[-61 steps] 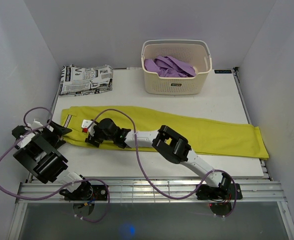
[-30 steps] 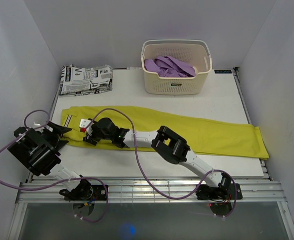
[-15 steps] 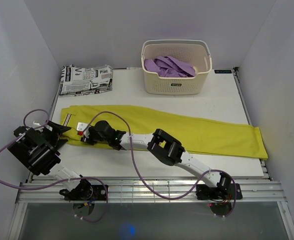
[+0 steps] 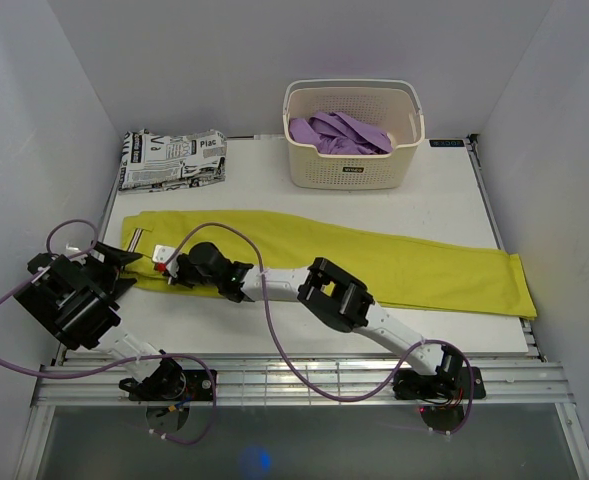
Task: Fold and stack the trousers
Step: Fold the trousers
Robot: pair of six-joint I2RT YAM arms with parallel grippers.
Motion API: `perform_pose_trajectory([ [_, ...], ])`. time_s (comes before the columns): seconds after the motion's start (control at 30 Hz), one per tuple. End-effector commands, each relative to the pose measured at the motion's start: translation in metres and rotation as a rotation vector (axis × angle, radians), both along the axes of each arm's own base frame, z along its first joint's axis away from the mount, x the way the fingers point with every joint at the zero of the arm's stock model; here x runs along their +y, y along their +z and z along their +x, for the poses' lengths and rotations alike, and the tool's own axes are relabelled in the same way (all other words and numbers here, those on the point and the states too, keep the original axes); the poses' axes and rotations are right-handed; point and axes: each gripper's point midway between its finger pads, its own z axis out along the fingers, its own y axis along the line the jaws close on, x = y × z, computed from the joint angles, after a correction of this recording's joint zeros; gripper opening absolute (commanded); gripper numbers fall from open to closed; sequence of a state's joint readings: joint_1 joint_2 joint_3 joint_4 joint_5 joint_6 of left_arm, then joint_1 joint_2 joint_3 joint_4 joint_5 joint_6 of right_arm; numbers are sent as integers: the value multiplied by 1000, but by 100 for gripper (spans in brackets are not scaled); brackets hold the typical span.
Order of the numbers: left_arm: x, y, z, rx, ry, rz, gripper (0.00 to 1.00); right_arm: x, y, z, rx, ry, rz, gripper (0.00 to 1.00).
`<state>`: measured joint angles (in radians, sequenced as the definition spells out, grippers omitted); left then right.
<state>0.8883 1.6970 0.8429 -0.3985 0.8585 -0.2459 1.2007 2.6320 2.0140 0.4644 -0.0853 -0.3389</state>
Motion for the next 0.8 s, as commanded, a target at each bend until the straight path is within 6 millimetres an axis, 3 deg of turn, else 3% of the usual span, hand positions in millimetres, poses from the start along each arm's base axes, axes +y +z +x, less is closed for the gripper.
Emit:
perform_pose_trajectory([
  [0.0,5,-28,-11,95,32,32,94,2,74,-6,-5,15,125,8],
  [0.27,5,-28,-12,96,36,44,95,1,96,-15,29,30,158,8],
  [0.4,6,-25,-11,89,38,44,95,-1,88,-24,67,54,132,8],
  [0.57,7,-23,-9,84,40,43,95,-7,63,-46,131,93,74,8],
  [0.73,6,-20,-9,71,28,53,96,-6,43,-44,137,75,50,8],
  [0.77,6,-18,-9,68,29,56,97,-3,48,-41,128,72,62,8],
])
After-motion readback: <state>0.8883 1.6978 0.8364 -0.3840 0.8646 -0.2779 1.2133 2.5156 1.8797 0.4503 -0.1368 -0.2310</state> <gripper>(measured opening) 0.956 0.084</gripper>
